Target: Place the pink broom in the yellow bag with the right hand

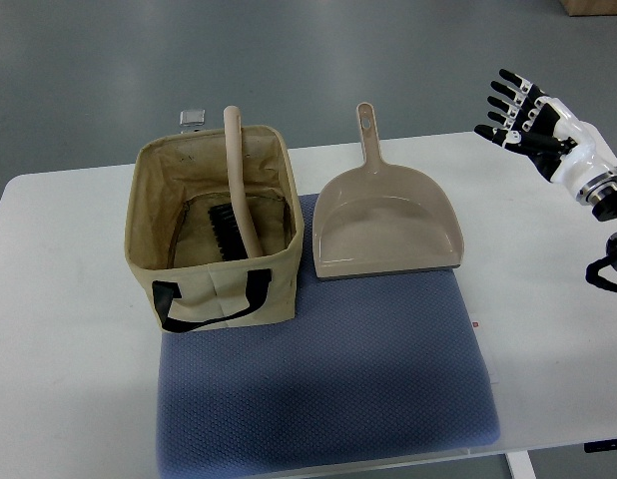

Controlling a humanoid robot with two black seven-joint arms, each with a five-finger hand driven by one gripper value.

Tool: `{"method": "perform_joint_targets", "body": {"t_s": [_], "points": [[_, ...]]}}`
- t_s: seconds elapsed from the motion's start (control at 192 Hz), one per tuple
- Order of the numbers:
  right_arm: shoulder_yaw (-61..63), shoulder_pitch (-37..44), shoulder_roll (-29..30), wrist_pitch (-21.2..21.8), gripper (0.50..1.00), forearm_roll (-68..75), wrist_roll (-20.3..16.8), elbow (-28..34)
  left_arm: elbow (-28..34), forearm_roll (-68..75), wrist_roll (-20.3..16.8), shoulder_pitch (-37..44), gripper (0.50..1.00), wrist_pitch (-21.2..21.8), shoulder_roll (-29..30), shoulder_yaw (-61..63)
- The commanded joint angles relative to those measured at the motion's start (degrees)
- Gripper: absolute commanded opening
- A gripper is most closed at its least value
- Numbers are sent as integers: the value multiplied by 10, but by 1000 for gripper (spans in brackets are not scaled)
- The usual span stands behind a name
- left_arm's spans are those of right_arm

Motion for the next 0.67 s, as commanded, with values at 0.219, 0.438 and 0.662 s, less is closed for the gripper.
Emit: {"method": "perform_joint_targets", "body": {"t_s": [0.219,0.438,0.662], "points": [[23,-38,44,6,926,74,-10,-3,0,0,0,0,1000,0,0,0],[27,-41,53,5,930,112,-3,-2,0,0,0,0,1000,0,0,0],[36,-51,73,7,932,113,-3,0,0,0,0,0,1000,1,0,0]]}}
